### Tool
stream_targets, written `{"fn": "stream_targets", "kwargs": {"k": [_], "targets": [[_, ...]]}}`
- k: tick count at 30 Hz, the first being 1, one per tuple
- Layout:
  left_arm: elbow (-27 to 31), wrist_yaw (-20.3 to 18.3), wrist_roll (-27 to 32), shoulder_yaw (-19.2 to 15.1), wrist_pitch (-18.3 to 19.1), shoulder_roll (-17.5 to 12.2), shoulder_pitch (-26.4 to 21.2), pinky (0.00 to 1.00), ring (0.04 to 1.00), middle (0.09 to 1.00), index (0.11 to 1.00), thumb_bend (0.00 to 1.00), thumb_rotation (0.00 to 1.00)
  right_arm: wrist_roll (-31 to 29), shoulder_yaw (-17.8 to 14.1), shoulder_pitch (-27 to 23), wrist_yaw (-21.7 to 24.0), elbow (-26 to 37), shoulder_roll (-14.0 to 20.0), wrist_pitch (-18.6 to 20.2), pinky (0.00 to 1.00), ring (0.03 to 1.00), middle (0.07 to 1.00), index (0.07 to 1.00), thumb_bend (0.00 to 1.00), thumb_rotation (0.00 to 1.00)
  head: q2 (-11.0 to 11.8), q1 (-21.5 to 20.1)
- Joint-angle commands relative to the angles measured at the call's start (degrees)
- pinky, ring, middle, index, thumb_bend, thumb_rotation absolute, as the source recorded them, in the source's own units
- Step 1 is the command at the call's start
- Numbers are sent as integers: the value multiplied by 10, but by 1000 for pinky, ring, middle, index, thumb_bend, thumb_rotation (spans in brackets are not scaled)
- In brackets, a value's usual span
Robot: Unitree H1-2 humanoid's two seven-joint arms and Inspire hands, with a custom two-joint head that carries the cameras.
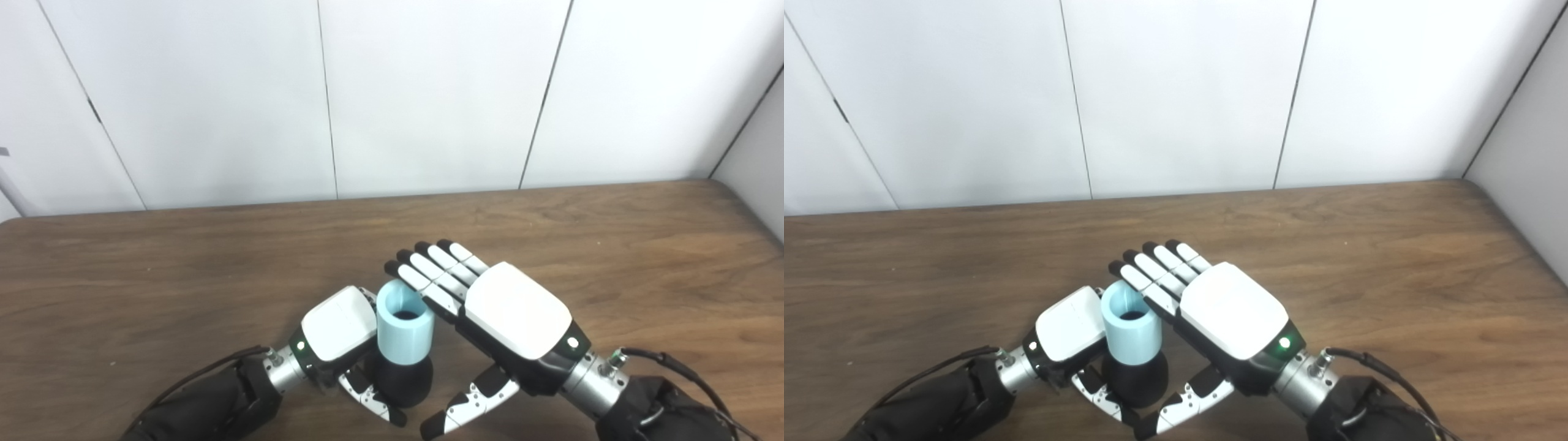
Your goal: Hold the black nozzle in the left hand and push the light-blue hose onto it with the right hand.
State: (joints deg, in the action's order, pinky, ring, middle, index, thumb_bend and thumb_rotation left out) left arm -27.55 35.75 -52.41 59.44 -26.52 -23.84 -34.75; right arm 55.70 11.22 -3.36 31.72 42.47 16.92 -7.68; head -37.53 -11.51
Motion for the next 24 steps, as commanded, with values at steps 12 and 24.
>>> {"fn": "stream_targets", "kwargs": {"k": [12, 24], "targets": [[-41, -38, -26, 57, -4, 14, 89, 194, 230, 388, 498, 514, 0, 12, 7, 15, -15, 5, -2, -30, 944, 1000, 979, 933, 1000, 877, -2, 1], [-39, -38, -31, 53, -4, 14, 93, 165, 200, 384, 489, 514, 0, 92, 26, 39, -35, -29, 15, -64, 913, 1000, 945, 881, 974, 802, -6, 2]]}}
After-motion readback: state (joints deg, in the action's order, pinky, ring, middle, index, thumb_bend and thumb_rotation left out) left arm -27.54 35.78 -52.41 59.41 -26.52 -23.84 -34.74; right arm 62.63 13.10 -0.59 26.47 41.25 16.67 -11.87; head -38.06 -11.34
